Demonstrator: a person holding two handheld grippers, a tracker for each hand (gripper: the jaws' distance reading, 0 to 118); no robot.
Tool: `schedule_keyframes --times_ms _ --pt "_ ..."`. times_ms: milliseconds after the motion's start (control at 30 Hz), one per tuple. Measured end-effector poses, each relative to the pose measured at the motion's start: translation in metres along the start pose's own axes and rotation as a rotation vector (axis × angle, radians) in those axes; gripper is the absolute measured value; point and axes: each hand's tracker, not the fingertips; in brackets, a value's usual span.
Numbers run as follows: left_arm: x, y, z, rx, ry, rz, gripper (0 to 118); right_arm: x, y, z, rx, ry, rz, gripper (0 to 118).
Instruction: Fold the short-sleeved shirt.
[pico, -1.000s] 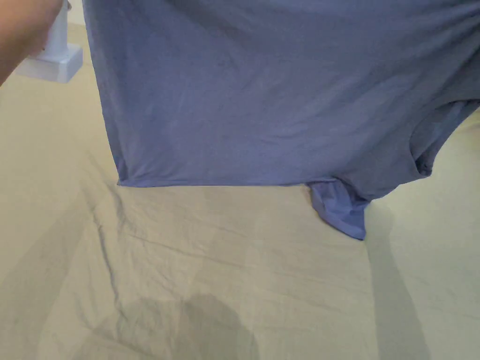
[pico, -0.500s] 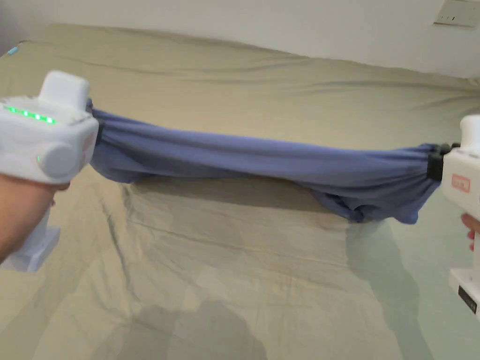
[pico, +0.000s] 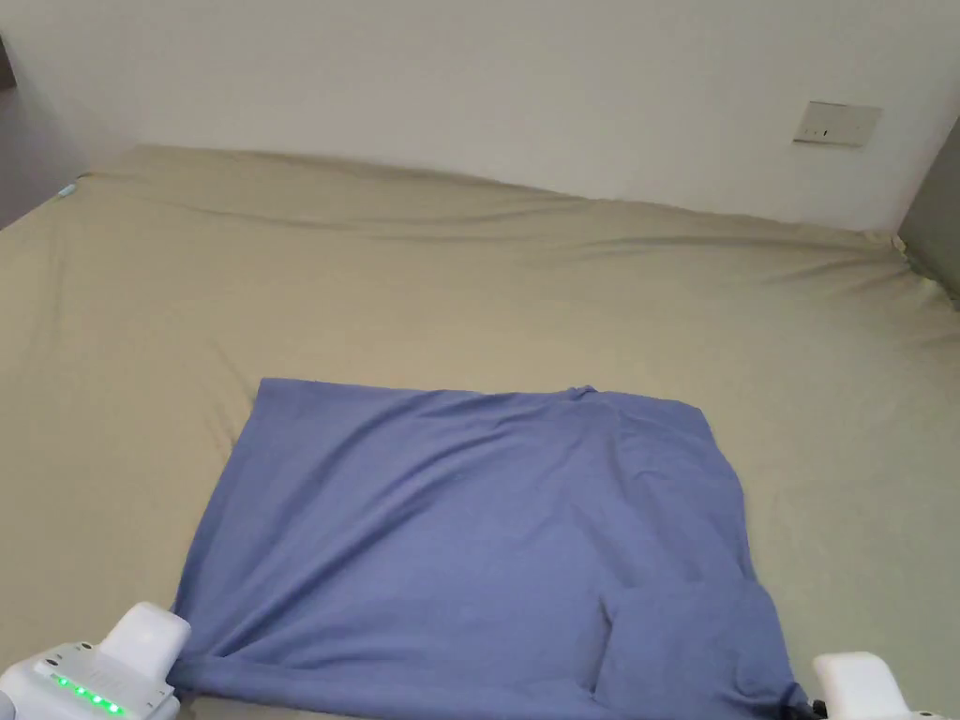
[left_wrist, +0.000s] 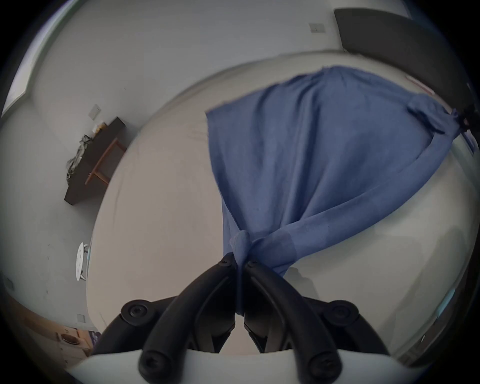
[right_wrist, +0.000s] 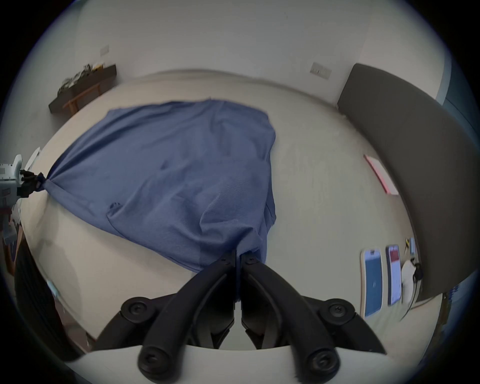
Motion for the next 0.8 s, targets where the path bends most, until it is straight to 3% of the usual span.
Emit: schedule_keyframes --times_ms 367,500,700,733,767,800 --pt "0.014 -0.048 0.017 -0.086 -0.033 -0.069 0 0.0 -0.052 0.006 -0.178 0.05 -0.121 5" --pt "0.017 -0.05 0.016 -0.086 -0.022 -0.093 0 -0.005 -0.055 -0.001 -0.213 0.04 -0.124 5" --pt "0.004 -0.049 0.014 -0.089 -0.059 0.006 1 -0.011 -0.055 -0.012 -0.234 0.008 -0.105 7" --pt "0.003 -0.049 0.017 -0.086 -0.063 0.038 6 -0.011 -0.054 -0.011 -0.224 -0.004 -0.113 19" --pt "0.0 -0.049 0.021 -0.086 -0.063 0.079 12 -0.009 -0.051 -0.007 -0.217 -0.026 -0.113 38" --pt "-0.004 -0.047 0.024 -0.098 -0.059 0.123 25 -0.007 -0.05 -0.004 -0.196 -0.08 -0.1 69"
